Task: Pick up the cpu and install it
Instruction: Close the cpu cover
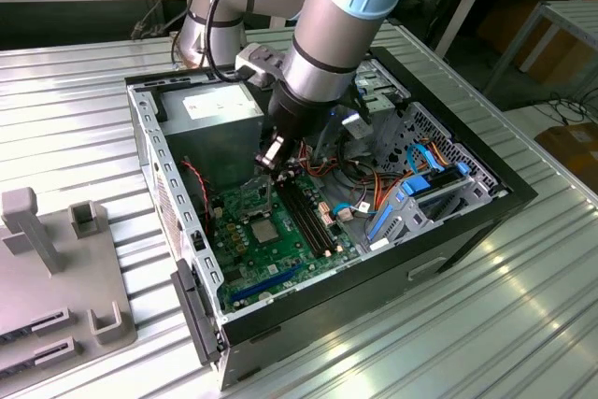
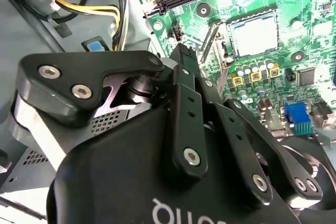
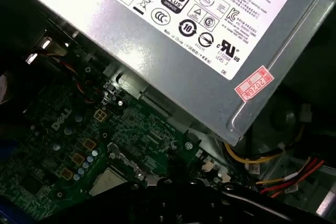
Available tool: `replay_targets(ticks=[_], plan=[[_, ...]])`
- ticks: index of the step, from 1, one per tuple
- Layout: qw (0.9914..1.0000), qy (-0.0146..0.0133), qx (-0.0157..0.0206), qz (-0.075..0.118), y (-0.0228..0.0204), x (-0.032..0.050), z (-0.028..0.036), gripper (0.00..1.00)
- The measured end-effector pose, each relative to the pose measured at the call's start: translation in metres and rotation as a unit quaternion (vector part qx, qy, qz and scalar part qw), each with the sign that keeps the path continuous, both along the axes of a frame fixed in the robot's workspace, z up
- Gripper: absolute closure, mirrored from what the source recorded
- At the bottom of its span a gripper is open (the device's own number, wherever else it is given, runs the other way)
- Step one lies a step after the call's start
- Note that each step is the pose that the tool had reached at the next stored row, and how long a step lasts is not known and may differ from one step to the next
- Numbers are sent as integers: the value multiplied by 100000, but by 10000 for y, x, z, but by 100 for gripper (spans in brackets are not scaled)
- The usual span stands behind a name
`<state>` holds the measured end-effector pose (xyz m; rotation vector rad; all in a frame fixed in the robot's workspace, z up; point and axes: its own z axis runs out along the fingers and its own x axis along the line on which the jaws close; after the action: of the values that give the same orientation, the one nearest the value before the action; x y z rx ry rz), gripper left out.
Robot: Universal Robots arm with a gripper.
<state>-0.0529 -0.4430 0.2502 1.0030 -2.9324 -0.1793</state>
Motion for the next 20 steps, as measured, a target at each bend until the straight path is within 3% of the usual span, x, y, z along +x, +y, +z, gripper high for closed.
replay_targets(ticks=[1,11,13,20], plan=[[99991,4,-9,1351,-1,0,5,89],[99990,-2,-3,1411,0,2,5,89],[99970,-27,-5,2457,0,3,5,89],[99925,-535,-15,3844,0,3,48,89]])
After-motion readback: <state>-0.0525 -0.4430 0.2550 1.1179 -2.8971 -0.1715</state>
